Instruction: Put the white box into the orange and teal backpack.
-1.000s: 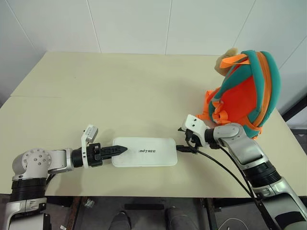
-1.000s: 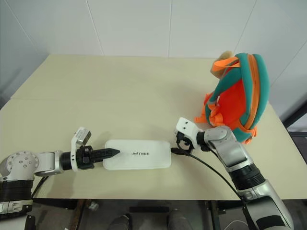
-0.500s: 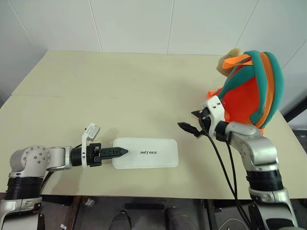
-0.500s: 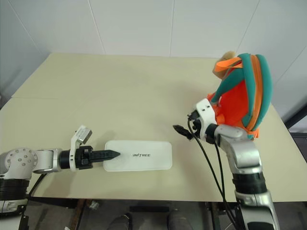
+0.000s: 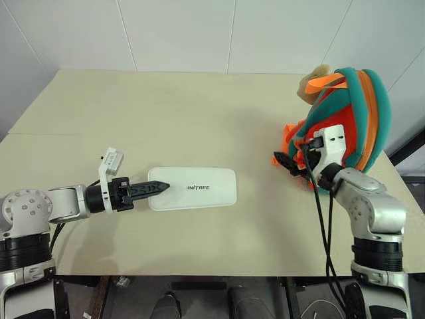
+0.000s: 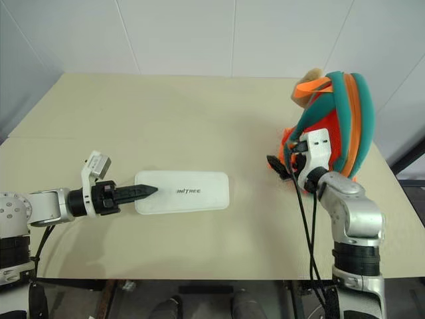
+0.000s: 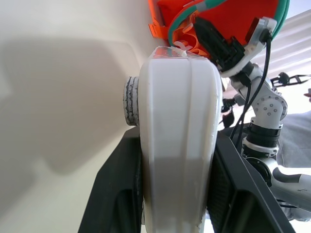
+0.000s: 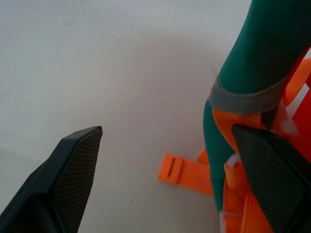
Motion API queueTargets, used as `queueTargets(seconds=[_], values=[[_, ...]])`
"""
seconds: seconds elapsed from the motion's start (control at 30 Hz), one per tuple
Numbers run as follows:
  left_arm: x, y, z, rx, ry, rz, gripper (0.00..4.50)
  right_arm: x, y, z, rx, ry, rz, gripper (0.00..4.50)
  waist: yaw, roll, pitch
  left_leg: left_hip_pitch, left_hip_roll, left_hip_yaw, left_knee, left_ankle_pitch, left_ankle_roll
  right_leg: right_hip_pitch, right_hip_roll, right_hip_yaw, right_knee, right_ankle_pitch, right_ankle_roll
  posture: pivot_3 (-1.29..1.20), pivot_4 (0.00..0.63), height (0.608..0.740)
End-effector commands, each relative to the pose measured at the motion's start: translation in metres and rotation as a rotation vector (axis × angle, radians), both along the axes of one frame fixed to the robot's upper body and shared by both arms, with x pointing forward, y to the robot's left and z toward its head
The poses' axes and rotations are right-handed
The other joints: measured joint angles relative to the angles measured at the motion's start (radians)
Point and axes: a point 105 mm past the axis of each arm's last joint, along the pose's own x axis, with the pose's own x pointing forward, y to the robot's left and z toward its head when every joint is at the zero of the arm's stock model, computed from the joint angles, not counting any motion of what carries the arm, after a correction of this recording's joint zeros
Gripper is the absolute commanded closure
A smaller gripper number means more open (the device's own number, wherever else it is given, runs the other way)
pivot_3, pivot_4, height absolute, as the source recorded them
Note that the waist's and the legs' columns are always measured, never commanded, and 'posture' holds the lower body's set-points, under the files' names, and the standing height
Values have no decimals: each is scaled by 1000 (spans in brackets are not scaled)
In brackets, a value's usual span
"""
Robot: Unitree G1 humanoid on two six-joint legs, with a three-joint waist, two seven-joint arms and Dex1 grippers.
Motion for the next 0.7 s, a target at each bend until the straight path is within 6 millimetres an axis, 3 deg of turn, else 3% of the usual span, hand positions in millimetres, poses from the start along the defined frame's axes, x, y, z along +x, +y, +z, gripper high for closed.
queueTargets(seconds=[0.03, 0.23, 0.43, 0.57, 0.7], values=[[-2, -2, 18, -3, -78, -16, 3239, 9, -5, 22, -89, -140, -109, 0, 0, 0, 0, -1, 0, 0, -1, 0, 0, -1, 0, 0, 0, 0, 0, 0, 150, 740], [-4, -2, 16, 12, -72, -12, 3239, 17, -15, 34, -151, -230, -241, 0, 2, 0, 0, -6, 0, 0, 0, 0, -2, -6, -1, 0, 0, -1, 0, 0, 150, 740], [-5, -3, 16, 13, -72, -15, 3239, 12, -15, 41, -205, -272, -269, 0, 2, 0, 0, -12, 0, 0, 4, 1, -3, -14, -1, 0, 6, -1, 0, 0, 150, 740], [-4, -6, 15, 9, -68, -27, 3239, 3, -12, 41, -171, -286, -345, 0, 1, 0, 0, -12, 0, 0, 6, 1, -2, -14, 0, 0, 8, -1, 0, 0, 150, 740], [-3, -8, 15, 6, -67, -35, 3239, 11, -8, 44, -92, -287, -391, 0, 1, 0, 0, -12, 0, 0, 8, 0, -2, -14, 0, 0, 10, -1, 0, 0, 150, 740]])
